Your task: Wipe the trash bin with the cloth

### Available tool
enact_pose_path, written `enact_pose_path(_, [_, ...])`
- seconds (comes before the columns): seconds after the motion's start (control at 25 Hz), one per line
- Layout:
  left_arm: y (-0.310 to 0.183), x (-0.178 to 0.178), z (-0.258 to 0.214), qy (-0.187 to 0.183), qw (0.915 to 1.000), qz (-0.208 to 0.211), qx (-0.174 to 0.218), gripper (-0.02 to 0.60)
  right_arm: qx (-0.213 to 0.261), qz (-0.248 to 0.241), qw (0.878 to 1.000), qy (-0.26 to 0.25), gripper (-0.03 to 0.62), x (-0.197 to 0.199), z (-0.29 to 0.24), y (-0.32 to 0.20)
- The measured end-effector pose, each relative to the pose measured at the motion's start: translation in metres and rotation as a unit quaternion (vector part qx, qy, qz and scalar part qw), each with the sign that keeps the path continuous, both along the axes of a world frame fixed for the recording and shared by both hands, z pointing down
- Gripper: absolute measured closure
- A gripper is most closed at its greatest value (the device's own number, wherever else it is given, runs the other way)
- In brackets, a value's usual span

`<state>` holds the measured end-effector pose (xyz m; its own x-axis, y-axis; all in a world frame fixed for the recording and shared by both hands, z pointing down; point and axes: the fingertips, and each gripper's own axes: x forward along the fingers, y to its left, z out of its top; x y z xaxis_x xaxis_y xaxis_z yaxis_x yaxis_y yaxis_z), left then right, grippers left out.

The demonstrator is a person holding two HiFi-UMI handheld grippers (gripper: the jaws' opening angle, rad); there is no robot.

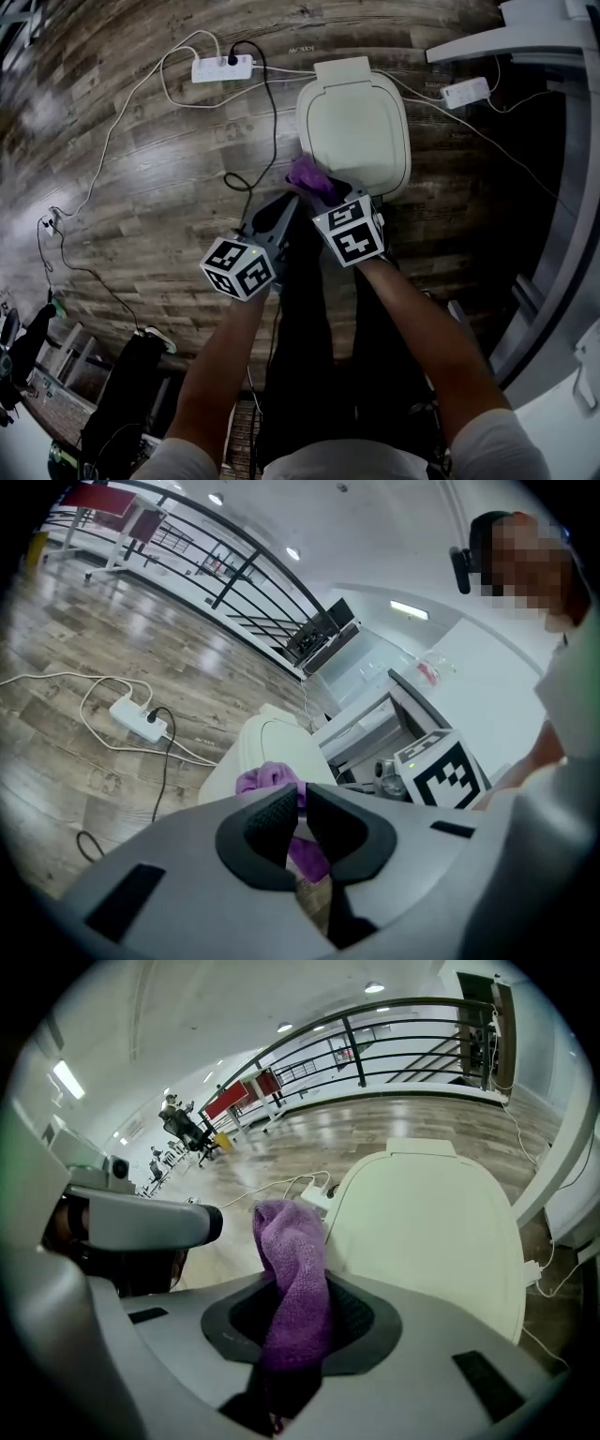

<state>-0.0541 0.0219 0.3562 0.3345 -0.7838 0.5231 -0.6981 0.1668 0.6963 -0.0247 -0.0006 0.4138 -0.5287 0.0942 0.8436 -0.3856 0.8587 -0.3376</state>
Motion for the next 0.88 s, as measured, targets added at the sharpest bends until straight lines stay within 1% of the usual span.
enact_pose_path(0.16, [-0.009, 0.01, -0.001, 0.003, 1.0, 0.004, 0.005, 0.552, 0.001, 0.004, 1.0, 0.002, 0.487, 0.013, 0.001, -0.008])
enact_pose_path(0.28, [-0.015, 0.019, -0.002, 0.005, 0.9999, 0.012, 0.008, 0.552, 0.004, 0.017, 1.0, -0.002, 0.487, 0.021, 0.0, -0.015])
enact_pose_path(0.56, [-0.022, 0.033, 0.001, 0.002, 0.9996, 0.027, 0.002, 0.552, 0.006, 0.035, 0.999, -0.01, 0.487, 0.043, -0.001, -0.026])
enact_pose_path(0.88, [-0.039, 0.055, -0.001, 0.002, 0.9988, 0.048, 0.004, 0.552, 0.019, 0.052, 0.998, -0.001, 0.486, 0.088, 0.001, -0.052])
